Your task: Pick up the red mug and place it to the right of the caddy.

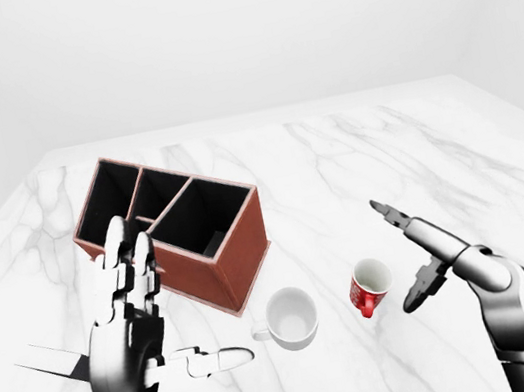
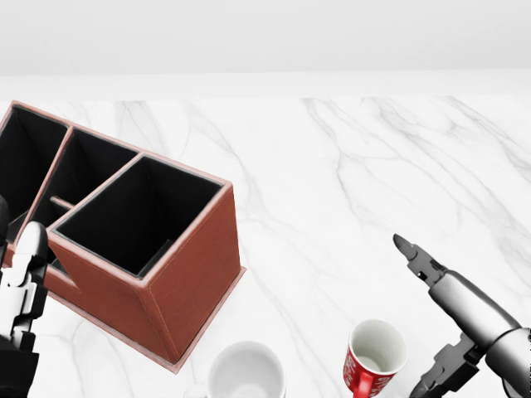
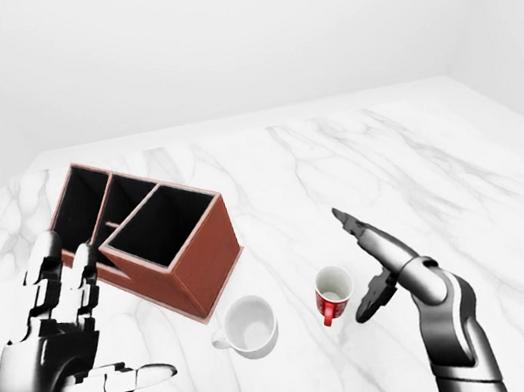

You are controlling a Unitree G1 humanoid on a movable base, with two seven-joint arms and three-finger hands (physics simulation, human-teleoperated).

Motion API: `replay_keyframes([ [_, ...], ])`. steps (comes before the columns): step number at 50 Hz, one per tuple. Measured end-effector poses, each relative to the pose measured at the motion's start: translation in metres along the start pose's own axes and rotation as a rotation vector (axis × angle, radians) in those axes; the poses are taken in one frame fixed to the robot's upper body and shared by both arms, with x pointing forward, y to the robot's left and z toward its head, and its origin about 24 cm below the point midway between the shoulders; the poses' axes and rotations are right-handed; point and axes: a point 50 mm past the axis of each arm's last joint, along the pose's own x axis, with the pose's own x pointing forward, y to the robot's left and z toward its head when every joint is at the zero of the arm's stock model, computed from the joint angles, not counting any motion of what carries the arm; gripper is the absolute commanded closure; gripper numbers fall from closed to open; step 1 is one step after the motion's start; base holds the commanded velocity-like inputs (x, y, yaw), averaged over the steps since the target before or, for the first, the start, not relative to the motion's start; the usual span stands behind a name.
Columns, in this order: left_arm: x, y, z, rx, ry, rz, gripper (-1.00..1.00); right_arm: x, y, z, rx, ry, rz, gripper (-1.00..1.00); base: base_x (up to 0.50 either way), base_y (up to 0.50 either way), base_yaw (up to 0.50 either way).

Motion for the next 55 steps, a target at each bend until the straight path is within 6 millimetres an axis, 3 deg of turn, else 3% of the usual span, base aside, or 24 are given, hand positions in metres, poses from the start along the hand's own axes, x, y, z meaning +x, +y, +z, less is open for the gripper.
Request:
replay_keyframes([
  [55, -0.002, 0.004, 0.005, 0.002, -0.018, 0.01, -1.0, 0.028, 0.007, 0.002, -0.057, 0.042, 0.089, -1.0, 0.0, 0.0, 0.0],
])
